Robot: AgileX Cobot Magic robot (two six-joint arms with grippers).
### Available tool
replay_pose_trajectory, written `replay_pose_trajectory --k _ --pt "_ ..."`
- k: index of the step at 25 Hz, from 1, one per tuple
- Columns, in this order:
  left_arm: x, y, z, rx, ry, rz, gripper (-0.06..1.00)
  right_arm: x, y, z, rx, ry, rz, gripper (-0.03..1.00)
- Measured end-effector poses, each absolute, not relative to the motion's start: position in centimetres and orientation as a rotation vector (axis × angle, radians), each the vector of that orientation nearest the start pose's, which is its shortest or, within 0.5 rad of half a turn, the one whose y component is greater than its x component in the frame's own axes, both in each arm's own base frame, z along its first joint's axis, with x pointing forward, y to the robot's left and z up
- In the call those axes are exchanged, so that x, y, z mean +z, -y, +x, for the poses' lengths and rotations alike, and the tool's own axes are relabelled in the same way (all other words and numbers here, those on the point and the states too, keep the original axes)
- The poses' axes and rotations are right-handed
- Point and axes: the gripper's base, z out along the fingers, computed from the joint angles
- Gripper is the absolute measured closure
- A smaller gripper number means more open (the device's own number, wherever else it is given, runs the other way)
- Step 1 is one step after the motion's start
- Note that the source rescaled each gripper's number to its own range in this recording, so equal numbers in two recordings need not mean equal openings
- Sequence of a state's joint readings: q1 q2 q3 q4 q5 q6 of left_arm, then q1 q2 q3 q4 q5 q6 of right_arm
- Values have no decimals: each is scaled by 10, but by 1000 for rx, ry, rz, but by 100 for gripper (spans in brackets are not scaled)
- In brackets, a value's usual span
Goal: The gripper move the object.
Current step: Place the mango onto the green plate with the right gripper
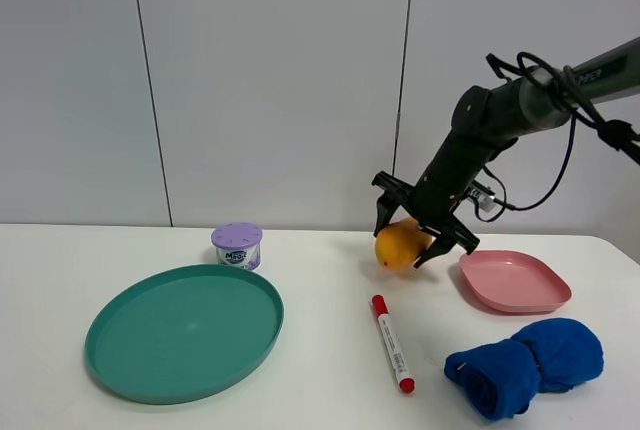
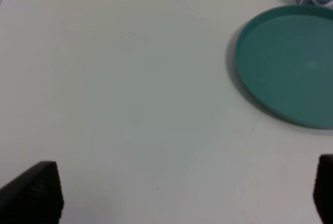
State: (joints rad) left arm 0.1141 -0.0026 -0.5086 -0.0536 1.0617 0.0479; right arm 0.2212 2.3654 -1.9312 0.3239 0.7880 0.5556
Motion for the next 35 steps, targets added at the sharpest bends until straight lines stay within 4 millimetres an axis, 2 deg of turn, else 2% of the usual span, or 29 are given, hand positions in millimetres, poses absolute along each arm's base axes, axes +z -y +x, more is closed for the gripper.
replay_pose_trajectory --k 4,7,13,18,23,28,31,35 --pt "280 5 -6 38 -2032 -64 -6 195 -134 488 598 -2651 472 97" --pt "280 5 -6 38 -2032 -64 -6 230 -142 472 619 -2664 276 97" --pt "280 5 -6 38 -2032 -64 -6 294 -179 426 666 -2624 -326 97" --pt "280 5 -6 38 -2032 -64 -6 325 -216 394 689 -2466 -698 97" --pt "280 5 -6 38 -2032 -64 -6 329 -266 366 663 -2274 -1034 97" --pt "280 5 -6 38 -2032 -64 -6 323 -315 347 625 -2052 -1216 97" --pt "280 5 -6 38 -2032 -64 -6 304 -338 342 617 -2011 -1273 97" --pt "280 5 -6 38 -2032 -64 -6 260 -362 342 605 -2047 -1337 97"
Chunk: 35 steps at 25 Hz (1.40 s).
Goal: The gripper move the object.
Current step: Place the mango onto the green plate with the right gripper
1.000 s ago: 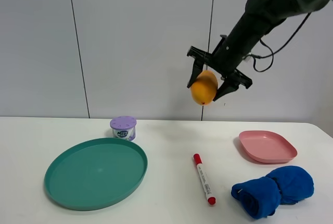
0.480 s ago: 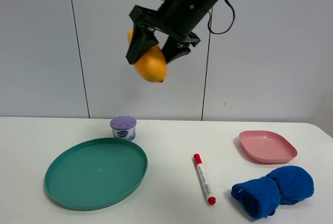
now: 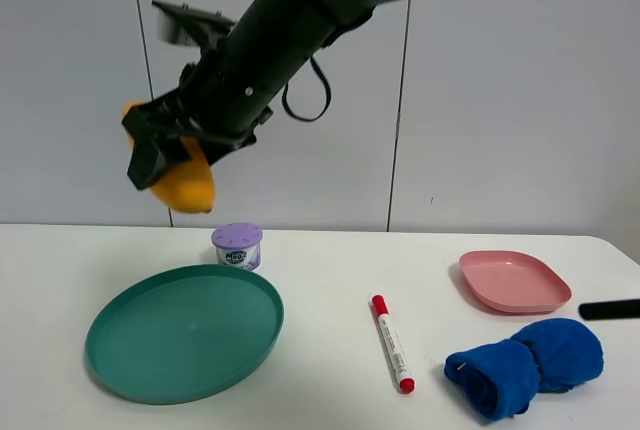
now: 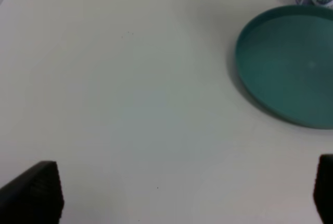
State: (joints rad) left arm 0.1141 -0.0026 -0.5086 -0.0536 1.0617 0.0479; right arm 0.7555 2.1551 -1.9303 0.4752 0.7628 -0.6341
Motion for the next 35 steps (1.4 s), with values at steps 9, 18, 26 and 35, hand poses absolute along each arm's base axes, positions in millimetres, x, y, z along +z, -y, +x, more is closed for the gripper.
replay_pose_trajectory --k 9,18,26,35 --pt "280 5 -6 38 -2032 -64 -6 188 -385 353 466 -2044 -1393 97" --pt "280 5 -6 38 -2032 -64 -6 156 -389 361 423 -2045 -1379 97" --pt "280 5 -6 38 -2032 -64 -6 131 -391 364 410 -2064 -1374 97" --pt "280 5 -6 38 -2032 -64 -6 128 -396 356 419 -2078 -1407 97"
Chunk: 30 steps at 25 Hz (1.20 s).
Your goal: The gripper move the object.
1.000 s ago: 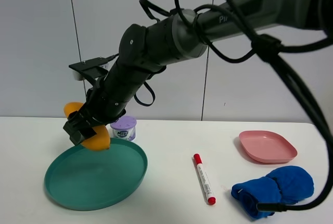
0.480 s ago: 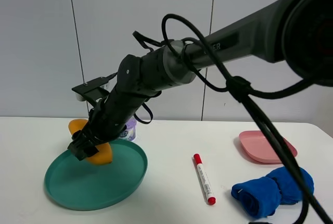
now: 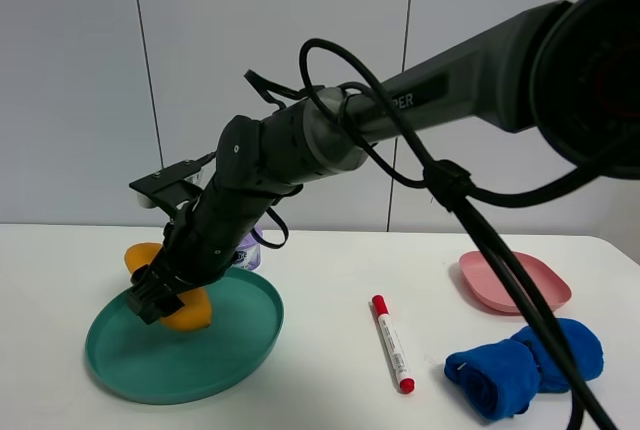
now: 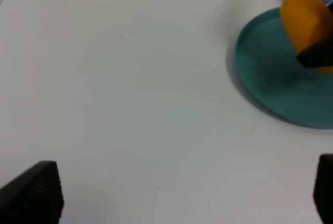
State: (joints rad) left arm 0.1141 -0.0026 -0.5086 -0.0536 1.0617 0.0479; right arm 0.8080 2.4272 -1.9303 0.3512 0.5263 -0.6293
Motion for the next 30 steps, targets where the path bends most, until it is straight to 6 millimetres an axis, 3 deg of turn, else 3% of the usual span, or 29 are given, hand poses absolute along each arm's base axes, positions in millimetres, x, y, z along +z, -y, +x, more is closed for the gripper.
replay_pose_trajectory --k 2,3,5,6,8,12,15,23,30 --pt "280 5 -6 38 -2032 -64 -6 128 -396 355 419 -2100 -1402 96" --pt "280 5 -6 38 -2032 -64 -6 127 -396 355 418 -2113 -1395 84" --pt "280 5 -6 38 -2032 -64 -6 127 -395 355 424 -2142 -1362 36" --pt "280 5 -6 38 -2032 -64 -6 127 -395 355 427 -2154 -1352 20" --pt "280 5 -6 38 -2032 -64 -6 126 -394 354 431 -2179 -1337 5" --pt "280 5 -6 38 -2032 -64 -6 127 -395 353 433 -2184 -1333 -2" --pt "280 5 -6 38 -2032 -64 -6 143 -396 349 441 -2171 -1339 -3" --pt "280 5 -6 38 -2032 -64 -6 247 -376 325 490 -2114 -1376 -3" --pt "280 5 -6 38 -2032 -64 -6 318 -351 295 507 -2129 -1373 -3"
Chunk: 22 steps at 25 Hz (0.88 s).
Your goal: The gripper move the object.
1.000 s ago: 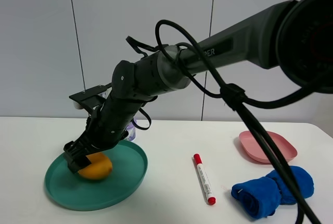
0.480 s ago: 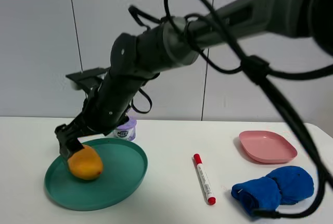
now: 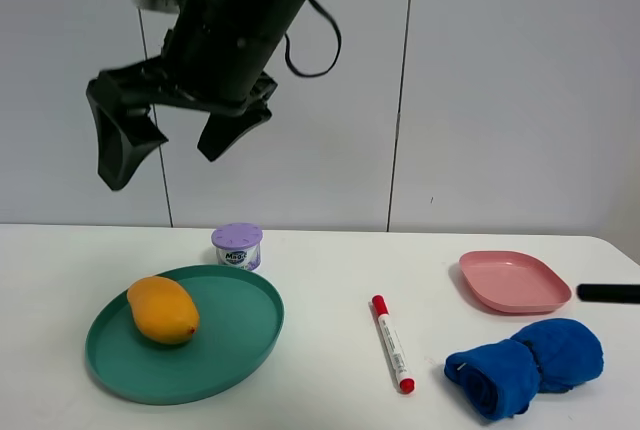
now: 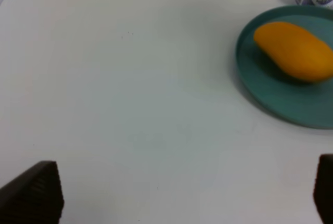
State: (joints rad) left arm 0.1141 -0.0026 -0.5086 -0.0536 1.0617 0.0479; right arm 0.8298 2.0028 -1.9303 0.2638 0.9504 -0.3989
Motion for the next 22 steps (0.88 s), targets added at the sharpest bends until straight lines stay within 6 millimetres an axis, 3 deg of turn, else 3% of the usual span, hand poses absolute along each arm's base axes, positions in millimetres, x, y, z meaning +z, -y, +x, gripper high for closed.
replay_pose_trajectory --k 6,11,22 --pt "280 5 -6 38 -2032 -64 -6 368 -320 278 436 -2194 -1201 -3" --pt "280 5 -6 38 -2032 -64 -6 400 -287 269 233 -2205 -1110 -3" --pt "280 5 -6 38 -2032 -64 -6 436 -251 251 84 -2171 -1078 -3"
